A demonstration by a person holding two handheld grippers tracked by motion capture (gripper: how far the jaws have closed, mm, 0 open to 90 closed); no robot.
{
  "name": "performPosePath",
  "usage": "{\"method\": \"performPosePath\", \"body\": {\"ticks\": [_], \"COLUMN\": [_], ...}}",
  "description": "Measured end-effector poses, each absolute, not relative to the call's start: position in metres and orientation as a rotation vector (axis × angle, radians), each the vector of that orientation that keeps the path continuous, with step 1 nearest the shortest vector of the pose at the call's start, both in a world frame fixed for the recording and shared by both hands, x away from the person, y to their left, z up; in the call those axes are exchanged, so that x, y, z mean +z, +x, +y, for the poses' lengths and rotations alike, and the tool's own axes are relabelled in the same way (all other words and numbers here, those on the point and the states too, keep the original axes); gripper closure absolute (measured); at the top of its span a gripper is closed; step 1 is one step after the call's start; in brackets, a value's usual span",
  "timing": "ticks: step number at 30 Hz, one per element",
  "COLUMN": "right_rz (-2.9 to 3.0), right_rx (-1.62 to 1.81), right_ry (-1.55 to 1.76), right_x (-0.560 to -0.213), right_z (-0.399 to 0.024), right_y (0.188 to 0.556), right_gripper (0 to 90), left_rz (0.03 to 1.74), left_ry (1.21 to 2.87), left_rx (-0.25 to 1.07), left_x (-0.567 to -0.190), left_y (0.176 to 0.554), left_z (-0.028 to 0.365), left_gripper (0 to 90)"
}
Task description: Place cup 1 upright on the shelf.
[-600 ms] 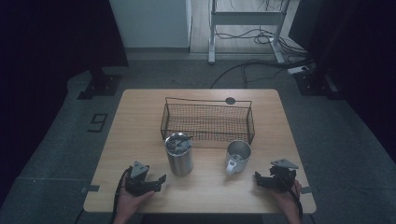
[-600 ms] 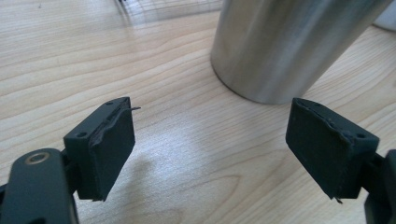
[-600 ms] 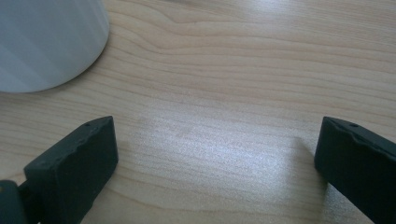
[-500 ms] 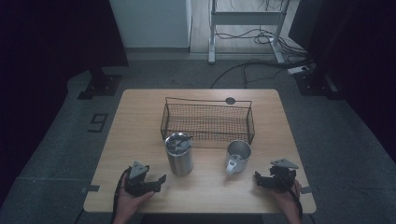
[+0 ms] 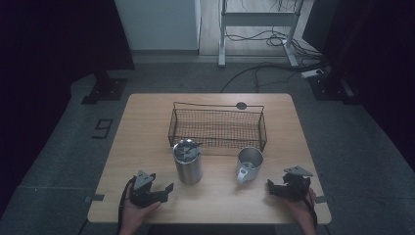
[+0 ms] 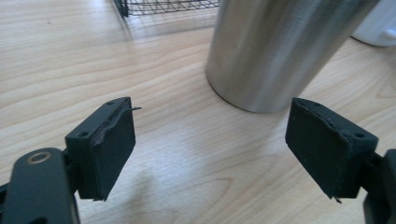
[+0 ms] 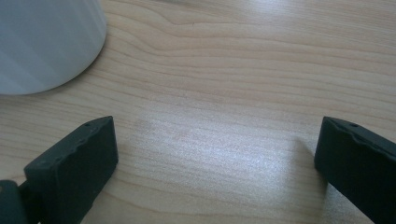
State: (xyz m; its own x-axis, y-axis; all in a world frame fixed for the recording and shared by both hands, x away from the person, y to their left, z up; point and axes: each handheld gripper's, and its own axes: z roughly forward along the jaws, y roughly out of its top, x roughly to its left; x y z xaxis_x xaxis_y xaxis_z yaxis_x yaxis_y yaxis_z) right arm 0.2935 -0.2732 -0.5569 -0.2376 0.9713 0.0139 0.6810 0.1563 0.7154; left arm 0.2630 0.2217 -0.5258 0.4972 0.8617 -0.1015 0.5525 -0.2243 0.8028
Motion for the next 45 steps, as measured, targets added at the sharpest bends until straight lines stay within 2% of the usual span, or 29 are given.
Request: {"method": "performPosePath", "body": {"ticks": [23, 45], "right_rz": [1.954, 1.921], "right_rx": [0.840, 0.841], "right_ry": [1.589, 1.606], "right_x": [-0.557, -0.556], "right_z": [-0.276, -0.278], "right_y": [0.295, 0.294], "right_gripper": [1.4, 4.9], "left_rz": [1.144, 1.028], "left_ry": [1.827, 1.805], "left_rx": [0.443, 0.431], "left_x": [-0.503, -0.469], "left_y": [0.256, 0.264], "left_z": [0.223, 0.194], "left_gripper": [14.7, 12.8]}}
